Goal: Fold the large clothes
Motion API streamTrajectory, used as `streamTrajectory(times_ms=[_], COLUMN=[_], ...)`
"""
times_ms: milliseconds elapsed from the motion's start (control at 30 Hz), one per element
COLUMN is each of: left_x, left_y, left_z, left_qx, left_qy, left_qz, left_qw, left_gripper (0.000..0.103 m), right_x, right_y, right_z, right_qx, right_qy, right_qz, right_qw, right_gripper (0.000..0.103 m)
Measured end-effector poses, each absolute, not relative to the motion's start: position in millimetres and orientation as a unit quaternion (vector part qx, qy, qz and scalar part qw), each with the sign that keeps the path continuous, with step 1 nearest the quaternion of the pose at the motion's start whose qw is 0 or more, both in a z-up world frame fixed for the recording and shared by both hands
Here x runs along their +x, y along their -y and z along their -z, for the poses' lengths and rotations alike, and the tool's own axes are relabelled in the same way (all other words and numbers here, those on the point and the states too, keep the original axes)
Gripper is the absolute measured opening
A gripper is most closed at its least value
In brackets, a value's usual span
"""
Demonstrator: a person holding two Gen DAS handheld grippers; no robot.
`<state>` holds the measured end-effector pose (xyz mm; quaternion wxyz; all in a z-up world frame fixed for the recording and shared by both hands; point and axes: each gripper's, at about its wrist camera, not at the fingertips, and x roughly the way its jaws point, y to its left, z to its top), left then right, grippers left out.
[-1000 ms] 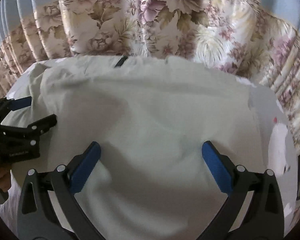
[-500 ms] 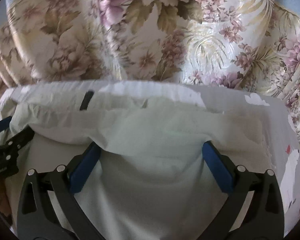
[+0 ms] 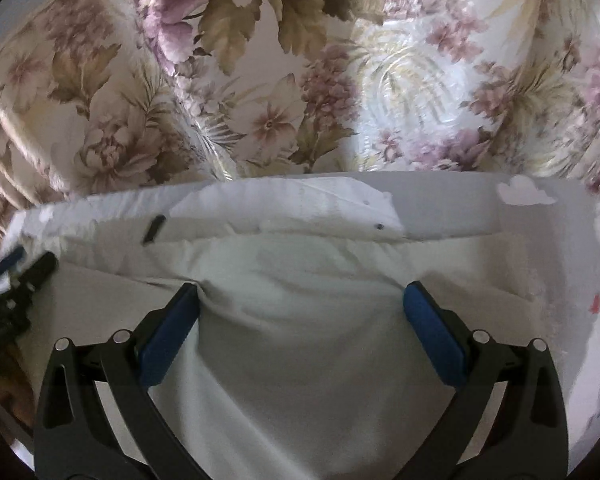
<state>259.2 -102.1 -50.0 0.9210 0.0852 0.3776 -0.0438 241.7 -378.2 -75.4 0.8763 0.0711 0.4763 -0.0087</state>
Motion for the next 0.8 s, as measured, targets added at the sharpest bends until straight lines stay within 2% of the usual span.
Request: streamTrajectory(times_ms=[100,233,333,433,533,667,800], left_x=[241,231,219,189,148,86,42], left_y=[84,21,11,19,22,35,42], left_z=[61,69,62,41,17,-3,-1], left_qx=[0.129,0.020,0.013,0.042,0.017,0.021,0.014], left_qy=[-0.367,-0.396,-0.389,-0.348,-0.323,-0.297,-0.299], left_qz=[0.010,-0.020,-0.018,-0.002,0.023,0.045,0.066], left_qw=[0.921,0.918,0.921,0.936,0.946,0.953,0.952], left_gripper=[0.102,0.101,0.101,0.101,0.101,0.101,0.101], right_x=[217,189,164,135,102,46,-1], right_y=[407,463,486,483,468,437,403], right_z=[74,85,72,46,31,43,47], right_qx=[0.083,0.154,0.186,0.180,0.155,0.160,0.095], right_qy=[-0.462,-0.453,-0.431,-0.403,-0.407,-0.424,-0.419], right_qz=[0.026,0.068,0.099,0.083,0.065,-0.007,-0.030], right_qw=[0.883,0.875,0.877,0.893,0.898,0.891,0.903], right_gripper=[0.100,0.100,0.100,0.100,0.100,0.100,0.100])
